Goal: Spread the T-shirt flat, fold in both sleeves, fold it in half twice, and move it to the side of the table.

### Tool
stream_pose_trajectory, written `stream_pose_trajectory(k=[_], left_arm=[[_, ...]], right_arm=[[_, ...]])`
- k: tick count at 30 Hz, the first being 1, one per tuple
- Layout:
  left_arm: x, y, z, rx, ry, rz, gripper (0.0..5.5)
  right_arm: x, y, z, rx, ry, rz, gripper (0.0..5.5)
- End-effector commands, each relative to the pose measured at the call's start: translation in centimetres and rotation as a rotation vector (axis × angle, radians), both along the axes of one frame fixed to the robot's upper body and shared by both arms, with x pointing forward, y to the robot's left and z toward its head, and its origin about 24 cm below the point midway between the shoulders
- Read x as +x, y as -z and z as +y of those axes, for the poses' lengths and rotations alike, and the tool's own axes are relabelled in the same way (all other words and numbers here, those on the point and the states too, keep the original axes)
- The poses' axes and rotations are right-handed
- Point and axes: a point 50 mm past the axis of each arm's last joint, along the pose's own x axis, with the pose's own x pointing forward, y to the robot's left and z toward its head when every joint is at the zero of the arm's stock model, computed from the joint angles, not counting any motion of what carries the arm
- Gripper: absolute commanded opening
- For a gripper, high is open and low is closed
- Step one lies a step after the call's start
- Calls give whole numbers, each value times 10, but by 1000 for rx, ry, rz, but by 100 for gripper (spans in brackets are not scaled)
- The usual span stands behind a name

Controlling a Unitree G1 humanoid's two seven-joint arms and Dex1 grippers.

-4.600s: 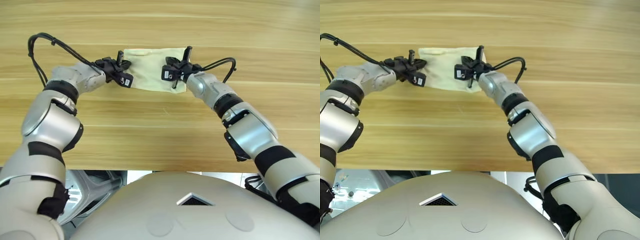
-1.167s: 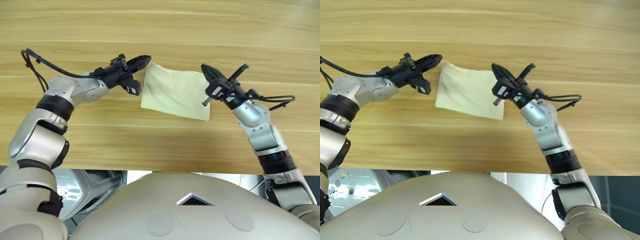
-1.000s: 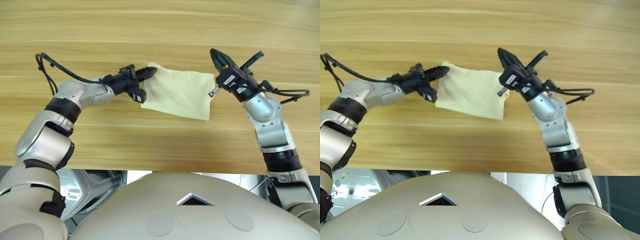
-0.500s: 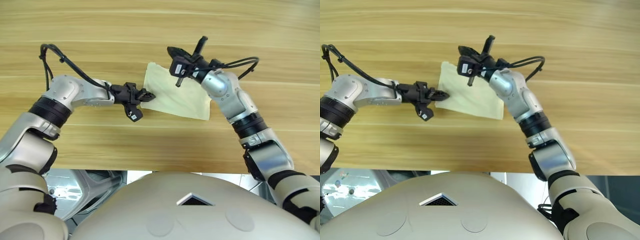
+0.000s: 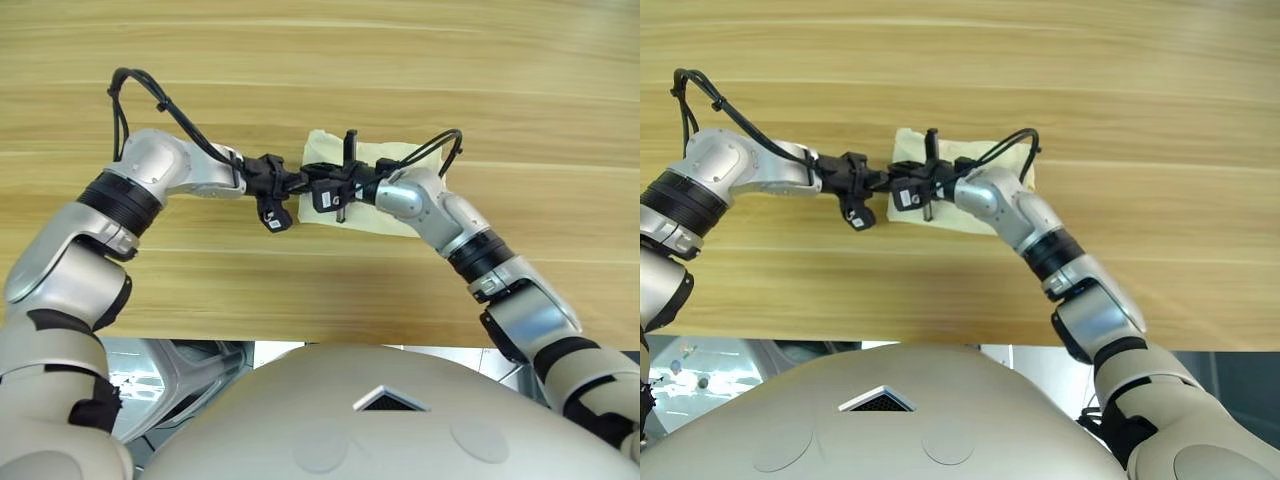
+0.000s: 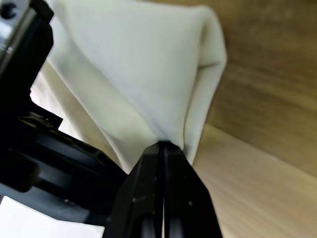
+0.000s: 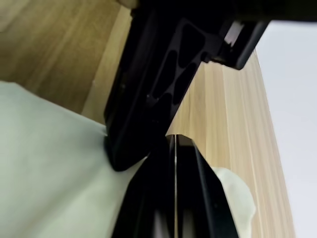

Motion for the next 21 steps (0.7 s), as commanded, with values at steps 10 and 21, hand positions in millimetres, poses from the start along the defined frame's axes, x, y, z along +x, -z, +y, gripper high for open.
stream_pose_trajectory(k=[10,21], left_arm=[[-14,22,-3,36,55,55,0],[-16,29,-1,35,51,60,0]], right_arm=[[33,21,-27,-28,206,90,4],[67,0,-69,326,416,314,4]])
